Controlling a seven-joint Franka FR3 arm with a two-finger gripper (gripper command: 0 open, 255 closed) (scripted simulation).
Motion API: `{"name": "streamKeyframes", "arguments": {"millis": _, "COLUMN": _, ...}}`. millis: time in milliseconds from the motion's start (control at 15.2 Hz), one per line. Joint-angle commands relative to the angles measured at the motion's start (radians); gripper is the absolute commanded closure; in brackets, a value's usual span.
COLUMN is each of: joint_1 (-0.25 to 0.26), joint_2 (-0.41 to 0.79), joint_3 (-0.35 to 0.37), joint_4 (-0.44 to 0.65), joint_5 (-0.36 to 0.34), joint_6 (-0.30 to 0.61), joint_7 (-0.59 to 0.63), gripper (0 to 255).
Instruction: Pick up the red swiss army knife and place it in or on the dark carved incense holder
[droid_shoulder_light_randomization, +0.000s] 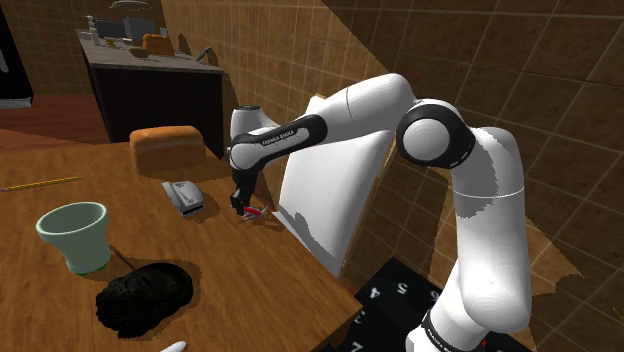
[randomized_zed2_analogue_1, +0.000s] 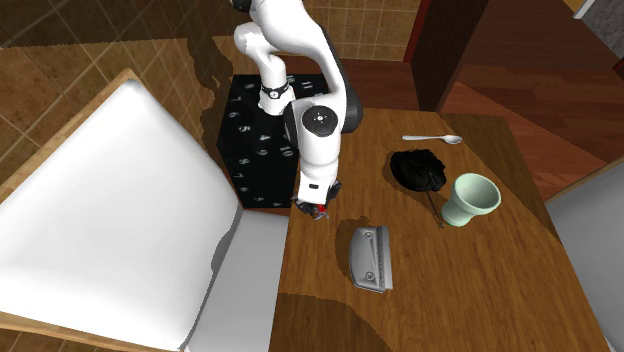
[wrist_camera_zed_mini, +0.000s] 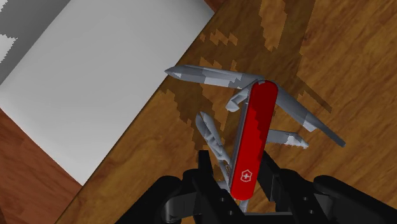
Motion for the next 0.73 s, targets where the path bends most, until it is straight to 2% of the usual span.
{"name": "streamKeyframes", "arguments": {"millis": 0, "joint_1": 0.000, "joint_2": 0.000, "joint_3": 0.000, "joint_4": 0.000, "joint_5": 0.000, "joint_6": 0.000, "joint_7": 0.000, "gripper": 255}}
{"name": "streamKeyframes", "arguments": {"millis": 396, "joint_1": 0.000, "joint_2": 0.000, "joint_3": 0.000, "joint_4": 0.000, "joint_5": 0.000, "joint_6": 0.000, "joint_7": 0.000, "gripper": 255}}
{"name": "streamKeyframes", "arguments": {"millis": 660, "joint_1": -0.001, "joint_2": -0.024, "joint_3": 0.001, "joint_4": 0.020, "joint_5": 0.002, "joint_6": -0.043, "joint_7": -0.002, "gripper": 255}}
